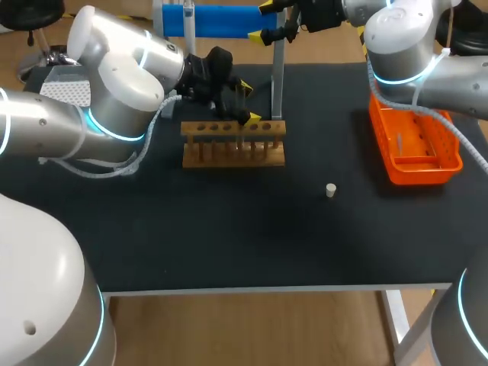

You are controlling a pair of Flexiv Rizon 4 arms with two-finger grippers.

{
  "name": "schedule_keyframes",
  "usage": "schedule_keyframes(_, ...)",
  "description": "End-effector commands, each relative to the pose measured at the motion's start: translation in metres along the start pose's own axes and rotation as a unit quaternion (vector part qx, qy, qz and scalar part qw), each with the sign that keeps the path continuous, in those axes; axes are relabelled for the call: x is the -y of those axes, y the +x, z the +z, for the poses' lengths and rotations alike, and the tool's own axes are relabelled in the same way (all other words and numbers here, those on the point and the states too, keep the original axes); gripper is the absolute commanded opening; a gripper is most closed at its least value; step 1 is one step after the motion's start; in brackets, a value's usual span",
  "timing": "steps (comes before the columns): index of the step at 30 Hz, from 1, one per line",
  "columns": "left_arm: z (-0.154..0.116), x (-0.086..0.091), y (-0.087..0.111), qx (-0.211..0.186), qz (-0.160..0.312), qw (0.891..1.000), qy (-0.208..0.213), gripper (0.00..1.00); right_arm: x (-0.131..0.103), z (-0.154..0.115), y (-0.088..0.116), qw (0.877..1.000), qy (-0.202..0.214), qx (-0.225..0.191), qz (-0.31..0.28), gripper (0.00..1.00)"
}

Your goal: Invert the test tube, pick up the pipette, mount the tip to pipette, aspirate from beaker and dispense into the tube, eject the tip, return the pipette, and cap with the stopper.

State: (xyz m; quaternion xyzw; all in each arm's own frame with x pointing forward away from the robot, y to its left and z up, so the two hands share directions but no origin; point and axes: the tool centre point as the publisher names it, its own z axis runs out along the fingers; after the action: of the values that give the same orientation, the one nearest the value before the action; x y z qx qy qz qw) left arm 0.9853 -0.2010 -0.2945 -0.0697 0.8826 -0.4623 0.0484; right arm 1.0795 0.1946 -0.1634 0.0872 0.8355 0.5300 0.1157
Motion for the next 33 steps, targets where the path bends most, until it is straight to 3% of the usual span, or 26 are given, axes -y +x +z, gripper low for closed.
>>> schedule_keyframes(1, 0.001, 0.000, -0.002, -0.003, -0.001, 1.000, -0.005, 1.00, -0.001, -0.001, 0.000, 1.000, 0.002, -0.001, 0.000, 1.00)
schedule_keyframes(33, -0.001, -0.014, -0.003, -0.002, -0.007, 1.000, -0.014, 1.00, -0.001, -0.001, 0.000, 1.000, 0.002, -0.001, 0.000, 1.00)
